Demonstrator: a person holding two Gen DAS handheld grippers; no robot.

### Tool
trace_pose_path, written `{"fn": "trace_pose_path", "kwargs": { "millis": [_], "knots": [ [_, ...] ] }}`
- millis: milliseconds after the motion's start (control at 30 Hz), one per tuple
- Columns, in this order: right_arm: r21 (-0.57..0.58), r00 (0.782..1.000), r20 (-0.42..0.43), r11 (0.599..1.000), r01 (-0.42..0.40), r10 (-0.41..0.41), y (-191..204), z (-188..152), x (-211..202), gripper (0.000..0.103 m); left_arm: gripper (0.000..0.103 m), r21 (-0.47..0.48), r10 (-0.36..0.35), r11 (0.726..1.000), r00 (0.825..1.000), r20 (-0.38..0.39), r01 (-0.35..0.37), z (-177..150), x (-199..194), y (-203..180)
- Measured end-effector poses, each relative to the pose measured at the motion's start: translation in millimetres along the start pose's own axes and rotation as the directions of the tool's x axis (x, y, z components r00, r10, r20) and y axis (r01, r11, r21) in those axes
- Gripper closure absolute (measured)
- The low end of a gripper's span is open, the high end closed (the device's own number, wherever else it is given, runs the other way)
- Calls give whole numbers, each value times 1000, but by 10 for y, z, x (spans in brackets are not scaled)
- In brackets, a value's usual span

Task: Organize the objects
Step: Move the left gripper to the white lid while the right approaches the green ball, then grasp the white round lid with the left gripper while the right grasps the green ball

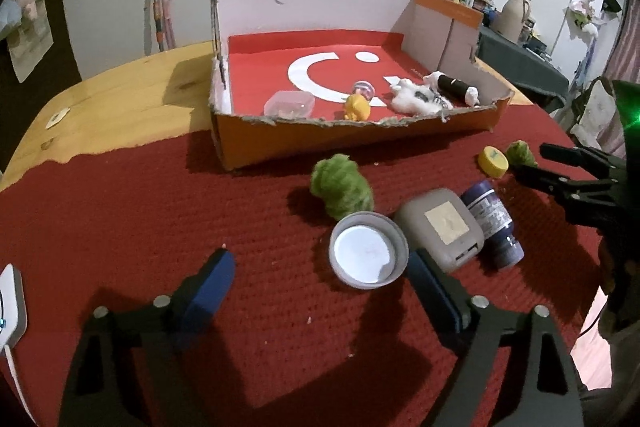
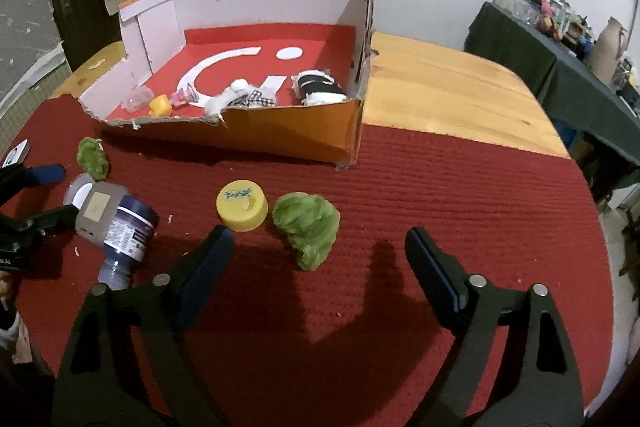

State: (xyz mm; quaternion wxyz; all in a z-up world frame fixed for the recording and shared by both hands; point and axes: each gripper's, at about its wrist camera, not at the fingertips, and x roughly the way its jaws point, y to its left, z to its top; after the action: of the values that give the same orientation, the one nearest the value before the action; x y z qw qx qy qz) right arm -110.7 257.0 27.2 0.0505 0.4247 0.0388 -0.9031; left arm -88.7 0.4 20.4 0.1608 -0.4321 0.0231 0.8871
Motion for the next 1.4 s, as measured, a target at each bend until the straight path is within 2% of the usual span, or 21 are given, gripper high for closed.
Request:
{"fn": "trace_pose_path", "kwargs": {
  "millis": [67, 233, 367, 400, 433, 500, 700, 1100, 1400],
  "knots": [
    [-11, 1000, -7, 1000, 5, -5, 5, 15, 38, 24, 19, 12, 0, 1000, 1000, 3, 0, 17, 8, -12],
    [-33, 1000, -26, 999, -1, 0, 18, 46, 129, 40, 30, 27, -12, 1000, 1000, 6, 12, 55, 39, -29],
    [-62, 1000, -15, 998, -2, 1, 63, 76, 149, 46, 42, 43, -27, 999, 999, 18, 26, 60, 50, -61],
    [-68, 1000, -13, 998, -8, 7, 73, 81, 152, 52, 54, 46, -35, 998, 999, 22, 34, 59, 47, -69],
    [-74, 1000, -15, 997, -21, 20, 84, 84, 161, 61, 61, 46, -43, 998, 999, 27, 42, 60, 41, -74],
    [-90, 999, -21, 995, -45, 43, 128, 94, 167, 73, 60, 27, -59, 998, 998, 34, 59, 62, 30, -61],
    [-101, 999, -12, 994, -47, 46, 173, 93, 111, 74, 60, 4, -73, 997, 995, 64, 73, 87, -70, -44],
    [-78, 993, 89, 994, -76, 83, 216, 162, -368, 74, 61, 37, -65, 997, 989, 133, 61, 103, -357, -130],
    [-86, 990, 101, 992, -94, 102, 313, 111, -503, 74, 61, 43, -67, 997, 986, 152, 61, 67, -475, -160]
  ]
}}
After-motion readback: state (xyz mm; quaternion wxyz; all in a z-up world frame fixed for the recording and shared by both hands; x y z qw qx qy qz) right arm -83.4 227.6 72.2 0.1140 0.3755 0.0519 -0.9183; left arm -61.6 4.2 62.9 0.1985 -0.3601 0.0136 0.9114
